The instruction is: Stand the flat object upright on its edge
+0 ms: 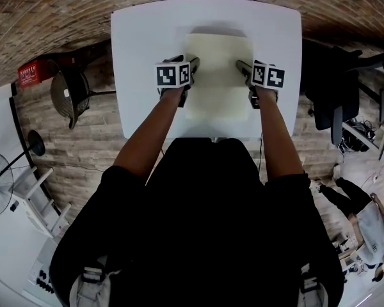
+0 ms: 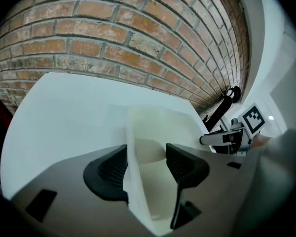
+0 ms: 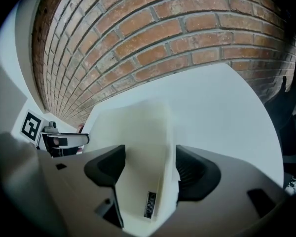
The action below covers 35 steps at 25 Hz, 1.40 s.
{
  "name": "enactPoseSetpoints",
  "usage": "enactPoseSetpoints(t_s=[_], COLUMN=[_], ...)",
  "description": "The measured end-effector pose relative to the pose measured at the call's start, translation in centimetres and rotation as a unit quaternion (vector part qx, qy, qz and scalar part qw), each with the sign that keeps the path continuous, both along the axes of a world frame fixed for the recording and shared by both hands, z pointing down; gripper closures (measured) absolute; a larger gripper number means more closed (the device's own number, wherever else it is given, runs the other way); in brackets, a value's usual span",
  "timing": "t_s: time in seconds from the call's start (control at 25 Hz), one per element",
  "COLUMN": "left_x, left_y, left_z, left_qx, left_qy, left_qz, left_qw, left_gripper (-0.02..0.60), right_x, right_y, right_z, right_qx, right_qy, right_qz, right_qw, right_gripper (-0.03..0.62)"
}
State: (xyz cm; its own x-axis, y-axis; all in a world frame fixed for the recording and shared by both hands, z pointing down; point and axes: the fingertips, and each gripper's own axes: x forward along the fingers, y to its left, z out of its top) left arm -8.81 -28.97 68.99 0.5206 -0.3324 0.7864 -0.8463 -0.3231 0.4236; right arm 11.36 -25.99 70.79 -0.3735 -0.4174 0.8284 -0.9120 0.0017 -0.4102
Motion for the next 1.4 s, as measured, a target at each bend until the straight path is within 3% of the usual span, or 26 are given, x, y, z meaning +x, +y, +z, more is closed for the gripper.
enactPoseSetpoints(t_s=[0.28, 0.68, 1.4], left_x=[0.42, 0.39, 0.43], left_y=[-0.04, 0.08, 0.02], left_z=[0.28, 0.7, 0.55], left_qx=[-0.025, -0.025, -0.033], left_qy=[0.03, -0.006, -0.026], left_qz=[-0.015, -0.007, -0.013], left_qw=[0.9991, 0.9996, 0.999], left_gripper=[0.339, 0.341, 0.347], right_x=[-0.39, -0.69, -0.97], right_y=[-0.12, -0.09, -0.19], right_z=[0.17, 0.58, -0.12], right_qx=[-0.005, -0.017, -0.008], right_qy=[-0.025, -0.016, 0.01], right_qz=[-0.002, -0.006, -0.006], right_qw=[1.0, 1.0, 1.0], right_gripper=[0.281, 0.298, 0.324])
